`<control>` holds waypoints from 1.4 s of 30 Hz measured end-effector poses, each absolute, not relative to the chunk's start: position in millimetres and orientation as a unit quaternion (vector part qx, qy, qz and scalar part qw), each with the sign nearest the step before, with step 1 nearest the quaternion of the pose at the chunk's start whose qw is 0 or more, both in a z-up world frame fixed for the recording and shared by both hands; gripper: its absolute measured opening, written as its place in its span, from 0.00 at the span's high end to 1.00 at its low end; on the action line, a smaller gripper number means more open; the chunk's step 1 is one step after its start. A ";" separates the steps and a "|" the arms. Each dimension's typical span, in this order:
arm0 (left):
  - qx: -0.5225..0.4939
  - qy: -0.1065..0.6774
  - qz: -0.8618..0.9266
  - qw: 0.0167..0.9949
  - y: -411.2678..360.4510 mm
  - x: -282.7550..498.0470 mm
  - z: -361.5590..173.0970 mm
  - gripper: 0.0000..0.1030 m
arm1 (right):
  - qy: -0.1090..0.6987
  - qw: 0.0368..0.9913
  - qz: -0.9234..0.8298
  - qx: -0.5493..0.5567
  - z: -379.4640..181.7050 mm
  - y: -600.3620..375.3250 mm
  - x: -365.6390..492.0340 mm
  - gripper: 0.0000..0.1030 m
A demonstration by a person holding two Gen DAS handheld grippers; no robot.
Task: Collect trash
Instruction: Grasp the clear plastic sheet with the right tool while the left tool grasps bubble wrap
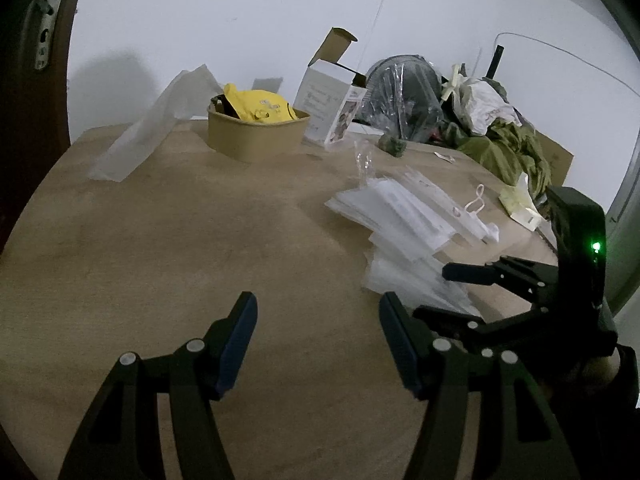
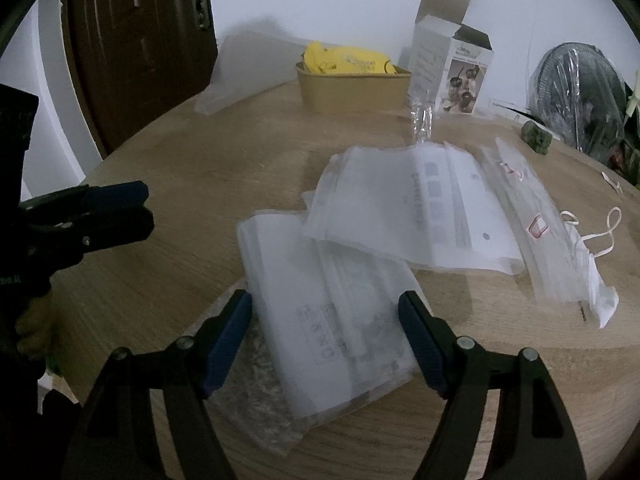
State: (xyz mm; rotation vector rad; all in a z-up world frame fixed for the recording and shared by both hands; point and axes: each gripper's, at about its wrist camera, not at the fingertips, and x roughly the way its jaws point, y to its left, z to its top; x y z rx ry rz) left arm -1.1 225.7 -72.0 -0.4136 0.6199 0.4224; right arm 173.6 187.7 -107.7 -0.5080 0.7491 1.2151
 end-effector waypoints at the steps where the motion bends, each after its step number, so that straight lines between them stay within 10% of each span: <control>1: -0.200 0.301 0.204 0.910 225.0 -0.9 -72.0 0.38 | 0.340 0.725 0.553 -0.228 -107.6 186.7 173.5 0.35; 14: -0.196 0.310 0.181 0.913 211.3 6.2 -72.9 0.38 | 0.342 0.725 0.568 -0.185 -105.0 166.6 186.3 0.89; 42: -0.048 0.422 0.105 0.899 140.6 81.5 -91.0 0.45 | 0.293 0.798 0.515 -0.110 -70.0 22.8 186.6 0.91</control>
